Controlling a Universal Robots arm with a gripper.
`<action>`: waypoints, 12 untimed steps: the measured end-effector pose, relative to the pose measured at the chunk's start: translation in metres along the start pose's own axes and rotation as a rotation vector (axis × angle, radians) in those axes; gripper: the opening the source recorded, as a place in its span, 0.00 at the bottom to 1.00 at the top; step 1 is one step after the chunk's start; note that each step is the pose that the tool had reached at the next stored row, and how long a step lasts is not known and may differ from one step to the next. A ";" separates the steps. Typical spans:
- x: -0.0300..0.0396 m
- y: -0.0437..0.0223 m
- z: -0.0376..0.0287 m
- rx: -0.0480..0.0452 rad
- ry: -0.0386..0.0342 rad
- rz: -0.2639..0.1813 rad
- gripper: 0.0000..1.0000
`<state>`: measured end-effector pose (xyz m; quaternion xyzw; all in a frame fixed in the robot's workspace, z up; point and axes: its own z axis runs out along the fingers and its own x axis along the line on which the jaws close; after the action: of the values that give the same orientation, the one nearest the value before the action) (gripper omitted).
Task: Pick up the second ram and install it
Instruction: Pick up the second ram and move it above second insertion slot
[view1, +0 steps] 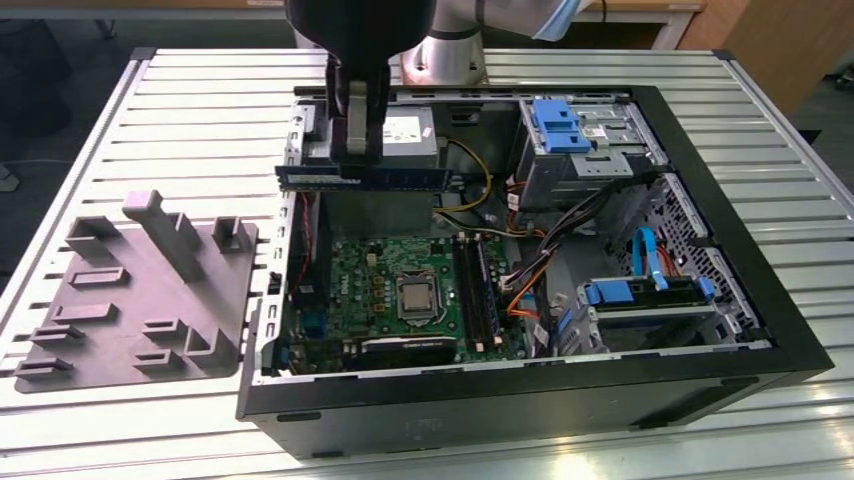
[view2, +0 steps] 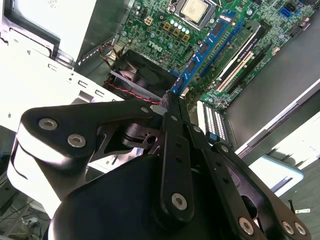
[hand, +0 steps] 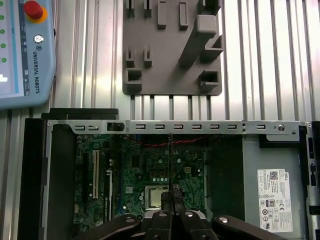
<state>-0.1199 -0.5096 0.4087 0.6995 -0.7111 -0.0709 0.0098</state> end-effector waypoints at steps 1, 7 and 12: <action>0.0000 -0.0004 -0.0001 -0.0012 -0.0005 0.000 0.12; 0.0000 -0.0030 -0.0003 -0.0082 -0.0038 -0.001 0.12; -0.0003 -0.0087 -0.0006 -0.0181 -0.0055 -0.001 0.12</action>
<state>-0.1112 -0.5095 0.4083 0.6994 -0.7102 -0.0793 0.0142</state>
